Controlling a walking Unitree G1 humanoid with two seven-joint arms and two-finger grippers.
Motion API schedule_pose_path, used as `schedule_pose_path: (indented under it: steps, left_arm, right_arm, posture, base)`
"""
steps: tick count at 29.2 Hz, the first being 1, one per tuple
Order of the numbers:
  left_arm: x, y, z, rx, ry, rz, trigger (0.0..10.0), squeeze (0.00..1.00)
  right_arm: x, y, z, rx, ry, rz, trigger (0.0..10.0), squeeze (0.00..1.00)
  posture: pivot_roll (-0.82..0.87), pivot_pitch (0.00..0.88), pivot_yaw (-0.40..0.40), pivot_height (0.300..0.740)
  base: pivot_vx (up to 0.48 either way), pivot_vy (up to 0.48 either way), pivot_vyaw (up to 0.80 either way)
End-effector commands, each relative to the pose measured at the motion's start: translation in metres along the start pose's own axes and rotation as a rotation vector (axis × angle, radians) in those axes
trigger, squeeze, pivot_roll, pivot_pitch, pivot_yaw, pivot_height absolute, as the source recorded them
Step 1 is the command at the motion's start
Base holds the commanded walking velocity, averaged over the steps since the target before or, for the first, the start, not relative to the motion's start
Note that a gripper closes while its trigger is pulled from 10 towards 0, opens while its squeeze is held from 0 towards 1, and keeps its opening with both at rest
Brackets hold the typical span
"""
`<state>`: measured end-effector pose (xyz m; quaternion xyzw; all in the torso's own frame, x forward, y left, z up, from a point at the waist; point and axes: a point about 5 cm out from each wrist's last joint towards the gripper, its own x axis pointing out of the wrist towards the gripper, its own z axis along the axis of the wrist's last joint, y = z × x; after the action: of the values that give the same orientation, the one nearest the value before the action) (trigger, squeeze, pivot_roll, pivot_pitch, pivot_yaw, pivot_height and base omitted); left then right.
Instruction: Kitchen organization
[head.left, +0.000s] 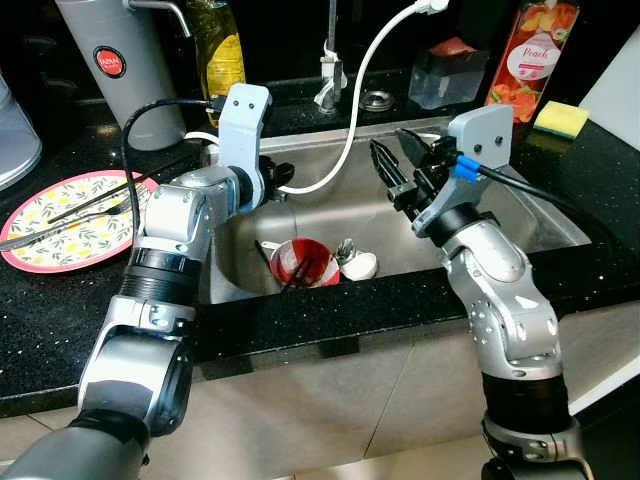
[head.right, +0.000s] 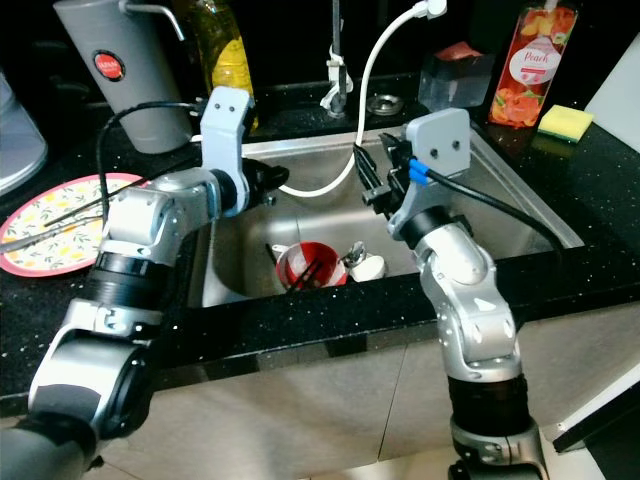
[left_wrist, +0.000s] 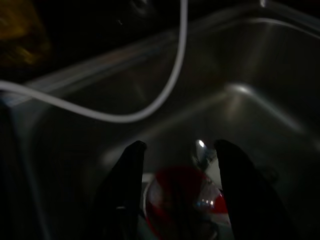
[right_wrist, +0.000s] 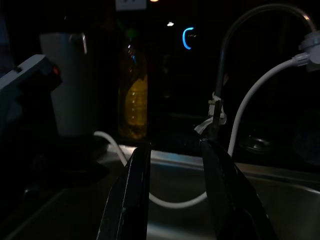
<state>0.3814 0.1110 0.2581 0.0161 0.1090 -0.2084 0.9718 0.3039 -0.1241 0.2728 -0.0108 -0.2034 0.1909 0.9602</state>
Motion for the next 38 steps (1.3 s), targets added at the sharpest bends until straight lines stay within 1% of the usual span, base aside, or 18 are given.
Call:
schedule_pose_path:
  steps: [1, 2, 3, 4, 5, 8, 11, 13, 14, 15, 16, 17, 21, 22, 25, 29, 36, 38]
  left_arm:
    - [-0.006, -0.002, 0.015, 0.041, -0.143, 0.049, 10.0, 0.00]
    - [-0.013, -0.001, 0.026, 0.042, -0.246, 0.088, 10.0, 0.00]
    - [-0.013, -0.001, 0.026, 0.042, -0.246, 0.088, 10.0, 0.00]
    - [-0.020, -0.003, 0.034, 0.034, -0.323, 0.108, 10.0, 0.00]
    - [-0.025, -0.006, 0.036, 0.022, -0.364, 0.115, 10.0, 0.00]
    - [-0.031, -0.011, 0.035, -0.010, -0.381, 0.111, 10.0, 0.00]
    - [-0.034, -0.013, 0.034, -0.007, -0.398, 0.116, 10.0, 0.00]
    - [-0.048, -0.019, 0.035, 0.055, -0.479, 0.130, 10.0, 0.00]
    - [-0.048, -0.019, 0.035, 0.055, -0.479, 0.130, 10.0, 0.00]
    - [-0.054, -0.024, 0.034, 0.080, -0.509, 0.126, 10.0, 0.00]
    - [-0.054, -0.024, 0.034, 0.080, -0.509, 0.126, 10.0, 0.00]
    - [-0.058, -0.027, 0.032, 0.104, -0.525, 0.121, 10.0, 0.00]
    - [-0.059, -0.029, 0.030, 0.115, -0.530, 0.117, 10.0, 0.00]
    - [-0.061, -0.032, 0.026, 0.116, -0.538, 0.126, 10.0, 0.00]
    - [-0.064, -0.035, 0.022, 0.112, -0.551, 0.146, 10.0, 0.00]
    - [-0.066, -0.031, 0.019, 0.114, -0.556, 0.168, 10.0, 0.00]
    - [-0.067, -0.027, 0.017, 0.110, -0.564, 0.190, 10.0, 0.00]
    - [-0.067, -0.026, 0.017, 0.111, -0.563, 0.189, 10.0, 0.00]
  right_arm:
    - [0.000, 0.005, 0.002, 0.033, -0.018, -0.012, 10.0, 0.00]
    - [0.002, 0.006, 0.002, 0.047, -0.028, -0.035, 10.0, 0.00]
    - [0.002, 0.006, 0.002, 0.047, -0.028, -0.035, 10.0, 0.00]
    - [0.003, 0.005, 0.003, 0.058, -0.039, -0.060, 10.0, 0.00]
    - [0.006, 0.005, 0.004, 0.066, -0.050, -0.084, 10.0, 0.00]
    - [0.009, 0.005, 0.006, 0.064, -0.066, -0.108, 10.0, 0.00]
    - [0.010, 0.006, 0.006, 0.060, -0.069, -0.113, 10.0, 0.00]
    - [0.011, 0.009, 0.005, 0.073, -0.066, -0.126, 10.0, 0.00]
    - [0.011, 0.009, 0.005, 0.073, -0.066, -0.126, 10.0, 0.00]
    - [0.011, 0.010, 0.003, 0.081, -0.061, -0.134, 10.0, 0.00]
    - [0.011, 0.010, 0.003, 0.081, -0.061, -0.134, 10.0, 0.00]
    - [0.011, 0.011, 0.001, 0.089, -0.053, -0.141, 10.0, 0.00]
    - [0.011, 0.010, 0.000, 0.093, -0.047, -0.145, 10.0, 0.00]
    - [0.012, 0.010, -0.001, 0.094, -0.041, -0.143, 10.0, 0.00]
    - [0.015, 0.009, -0.001, 0.093, -0.035, -0.135, 10.0, 0.00]
    - [0.020, 0.011, -0.001, 0.094, -0.036, -0.117, 10.0, 0.00]
    - [0.022, 0.011, -0.001, 0.085, -0.035, -0.103, 10.0, 0.00]
    - [0.022, 0.010, -0.001, 0.082, -0.037, -0.110, 10.0, 0.00]
  posture:
    - [0.07, 0.040, 0.050, 0.740]
    - [0.07, 0.040, 0.050, 0.740]
    - [0.07, 0.040, 0.050, 0.740]
    - [0.07, 0.040, 0.050, 0.740]
    - [0.07, 0.032, 0.047, 0.740]
    - [0.08, 0.032, 0.047, 0.740]
    - [0.08, 0.032, 0.047, 0.740]
    - [0.09, 0.038, 0.038, 0.740]
    - [0.09, 0.038, 0.038, 0.740]
    - [0.09, 0.035, 0.027, 0.740]
    - [0.09, 0.035, 0.027, 0.740]
    - [0.09, 0.032, 0.018, 0.740]
    - [0.09, 0.032, 0.018, 0.740]
    - [0.09, 0.026, -0.020, 0.740]
    - [0.09, 0.023, -0.030, 0.740]
    - [0.09, 0.007, -0.053, 0.740]
    - [0.09, 0.000, -0.054, 0.740]
    - [0.08, 0.000, -0.037, 0.740]
  base:
    - [0.000, 0.000, 0.00]
    - [0.000, 0.000, 0.00]
    - [0.000, 0.000, 0.00]
    - [0.000, 0.000, 0.00]
    - [0.000, 0.000, 0.00]
    - [0.000, 0.000, 0.00]
    - [0.000, 0.000, 0.00]
    - [0.000, 0.000, 0.00]
    - [0.000, 0.000, 0.00]
    - [0.000, 0.000, 0.00]
    - [0.000, 0.000, 0.00]
    - [0.000, 0.000, 0.00]
    - [0.000, 0.000, 0.00]
    - [0.000, 0.000, 0.00]
    - [0.000, 0.000, 0.00]
    - [0.000, 0.000, 0.00]
    - [0.000, 0.000, 0.00]
    - [0.000, 0.000, 0.00]
